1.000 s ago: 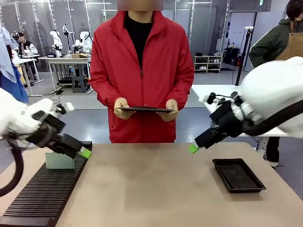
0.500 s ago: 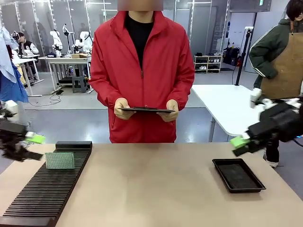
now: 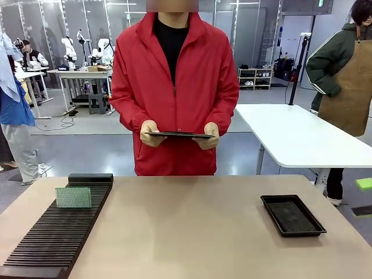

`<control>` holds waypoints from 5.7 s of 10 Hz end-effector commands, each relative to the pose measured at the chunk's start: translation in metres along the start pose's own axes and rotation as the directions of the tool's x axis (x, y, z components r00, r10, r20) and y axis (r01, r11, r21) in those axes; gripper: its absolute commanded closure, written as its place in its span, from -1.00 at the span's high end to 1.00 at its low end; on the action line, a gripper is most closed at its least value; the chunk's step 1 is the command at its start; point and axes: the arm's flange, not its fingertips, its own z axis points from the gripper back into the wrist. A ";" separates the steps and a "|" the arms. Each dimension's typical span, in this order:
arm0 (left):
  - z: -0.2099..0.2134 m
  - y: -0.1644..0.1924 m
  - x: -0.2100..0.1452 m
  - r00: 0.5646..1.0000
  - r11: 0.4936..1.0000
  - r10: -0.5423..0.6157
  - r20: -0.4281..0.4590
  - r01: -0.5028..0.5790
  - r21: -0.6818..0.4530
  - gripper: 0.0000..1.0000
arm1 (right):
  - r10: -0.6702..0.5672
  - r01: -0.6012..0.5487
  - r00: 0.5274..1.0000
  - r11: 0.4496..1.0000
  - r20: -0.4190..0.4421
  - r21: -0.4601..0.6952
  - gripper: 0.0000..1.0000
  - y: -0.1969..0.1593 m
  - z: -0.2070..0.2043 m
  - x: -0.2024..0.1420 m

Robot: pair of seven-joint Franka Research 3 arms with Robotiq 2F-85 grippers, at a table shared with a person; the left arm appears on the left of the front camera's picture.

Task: Inspect the PCB.
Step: Pick up the Blank PCB and present it to the human.

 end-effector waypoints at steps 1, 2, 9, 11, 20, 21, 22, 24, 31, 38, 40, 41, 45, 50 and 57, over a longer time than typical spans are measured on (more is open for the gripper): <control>0.023 0.017 0.012 0.999 0.999 0.036 0.001 -0.036 -0.030 1.00 | -0.015 0.008 0.997 0.996 0.076 0.092 1.00 -0.025 0.022 -0.012; 0.038 0.023 0.012 1.000 0.999 0.022 0.015 -0.021 -0.024 1.00 | -0.052 0.042 0.995 0.992 0.085 0.115 1.00 -0.036 0.034 -0.019; 0.071 0.041 0.009 0.999 0.999 0.036 0.032 -0.037 0.029 1.00 | -0.106 0.092 0.989 0.988 0.107 0.126 1.00 -0.053 0.047 -0.036; 0.071 0.041 0.009 0.999 0.999 0.036 0.032 -0.037 0.029 1.00 | -0.106 0.092 0.989 0.988 0.107 0.126 1.00 -0.053 0.047 -0.036; -0.002 -0.026 0.078 0.948 0.887 -0.249 -0.201 0.306 0.345 1.00 | -0.106 0.092 0.989 0.988 0.107 0.126 1.00 -0.053 0.047 -0.036; -0.028 -0.040 0.092 0.897 0.797 -0.319 -0.304 0.428 0.426 1.00 | -0.106 0.092 0.989 0.988 0.107 0.126 1.00 -0.053 0.047 -0.036; -0.059 -0.051 0.107 0.822 0.693 -0.364 -0.439 0.553 0.462 1.00 | -0.106 0.092 0.989 0.988 0.107 0.126 1.00 -0.053 0.047 -0.036; -0.114 -0.058 0.128 0.681 0.508 -0.386 -0.622 0.720 0.473 1.00 | -0.106 0.092 0.989 0.988 0.107 0.126 1.00 -0.053 0.047 -0.036; -0.184 -0.033 0.154 0.514 0.371 -0.320 -0.796 0.841 0.394 1.00 | -0.106 0.092 0.989 0.988 0.107 0.126 1.00 -0.053 0.047 -0.036; -0.185 -0.023 0.155 0.449 0.356 -0.266 -0.853 0.868 0.346 1.00 | -0.106 0.092 0.989 0.988 0.107 0.126 1.00 -0.053 0.047 -0.036; -0.204 -0.019 0.175 0.286 0.282 -0.201 -0.937 0.933 0.225 1.00 | -0.106 0.092 0.989 0.988 0.107 0.126 1.00 -0.053 0.047 -0.036; -0.215 -0.013 0.187 0.221 0.277 -0.161 -0.962 0.945 0.171 1.00 | -0.106 0.092 0.989 0.988 0.107 0.126 1.00 -0.053 0.047 -0.036; -0.247 0.020 0.217 -0.049 0.269 -0.093 -0.994 0.960 -0.072 1.00 | -0.106 0.092 0.989 0.988 0.107 0.126 1.00 -0.053 0.047 -0.036; -0.268 0.062 0.230 -0.277 0.321 -0.092 -0.957 0.901 -0.291 1.00 | -0.106 0.092 0.989 0.988 0.107 0.126 1.00 -0.053 0.047 -0.036; -0.282 0.104 0.237 -0.257 0.465 -0.125 -0.958 0.838 -0.285 1.00 | -0.106 0.092 0.989 0.988 0.107 0.126 1.00 -0.053 0.047 -0.036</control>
